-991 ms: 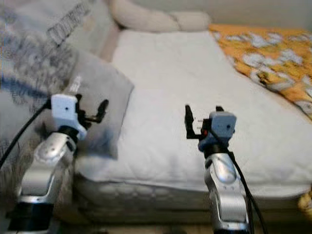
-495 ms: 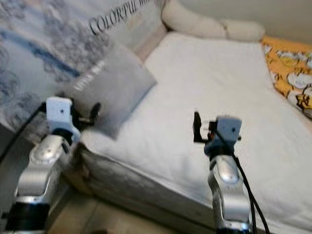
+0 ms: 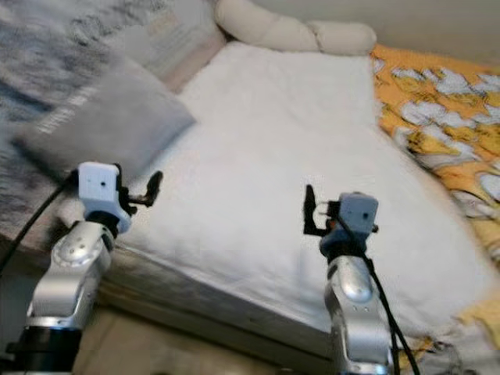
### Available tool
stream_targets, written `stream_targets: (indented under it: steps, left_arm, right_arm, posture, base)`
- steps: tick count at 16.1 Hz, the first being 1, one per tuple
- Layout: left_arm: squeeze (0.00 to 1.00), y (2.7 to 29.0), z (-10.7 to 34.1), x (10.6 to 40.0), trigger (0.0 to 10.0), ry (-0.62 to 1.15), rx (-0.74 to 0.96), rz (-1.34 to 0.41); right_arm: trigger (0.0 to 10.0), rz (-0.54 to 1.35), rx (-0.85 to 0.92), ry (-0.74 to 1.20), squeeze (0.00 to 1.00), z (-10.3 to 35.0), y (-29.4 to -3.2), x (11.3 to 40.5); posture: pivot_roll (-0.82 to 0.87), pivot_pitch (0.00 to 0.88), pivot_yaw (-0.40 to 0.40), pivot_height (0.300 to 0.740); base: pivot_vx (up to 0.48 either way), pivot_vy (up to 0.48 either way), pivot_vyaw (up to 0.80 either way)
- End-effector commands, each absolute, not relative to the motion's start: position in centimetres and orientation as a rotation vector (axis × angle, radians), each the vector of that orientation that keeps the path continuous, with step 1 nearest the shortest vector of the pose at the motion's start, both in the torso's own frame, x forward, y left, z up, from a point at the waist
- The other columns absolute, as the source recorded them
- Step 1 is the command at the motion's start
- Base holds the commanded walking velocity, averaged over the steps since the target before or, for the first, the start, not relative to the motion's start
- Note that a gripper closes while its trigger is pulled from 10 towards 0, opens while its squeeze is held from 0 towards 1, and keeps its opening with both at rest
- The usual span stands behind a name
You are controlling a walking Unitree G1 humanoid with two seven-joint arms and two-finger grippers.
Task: Clean up the room
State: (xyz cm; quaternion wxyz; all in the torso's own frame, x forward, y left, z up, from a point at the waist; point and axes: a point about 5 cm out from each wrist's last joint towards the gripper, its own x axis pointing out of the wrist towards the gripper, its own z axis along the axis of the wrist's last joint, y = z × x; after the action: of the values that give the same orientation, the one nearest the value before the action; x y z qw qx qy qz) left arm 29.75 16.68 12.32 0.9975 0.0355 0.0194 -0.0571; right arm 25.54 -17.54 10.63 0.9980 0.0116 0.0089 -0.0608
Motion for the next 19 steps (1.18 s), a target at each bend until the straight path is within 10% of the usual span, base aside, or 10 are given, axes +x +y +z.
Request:
stream_targets:
  steps: [1, 19]
  left_arm:
    - [0.89, 16.29, 12.48, 29.92, 10.0, 0.03, 0.092, -0.132]
    - [0.9, 16.36, 11.83, 29.47, 10.0, 0.044, 0.1, -0.125]
  right_arm:
    - [10.0, -0.124, 0.014, -0.014, 1.0, 11.16, -17.6, 25.72]
    - [10.0, -0.081, 0.008, 0.047, 1.0, 10.53, -17.07, 25.81]
  posture:
    - [-0.1, 0.0, 0.011, 0.74]
    - [-0.1, 0.0, -0.001, 0.74]
  base:
    - [0.0, -0.48, 0.0]
    - [0.0, -0.48, 0.0]
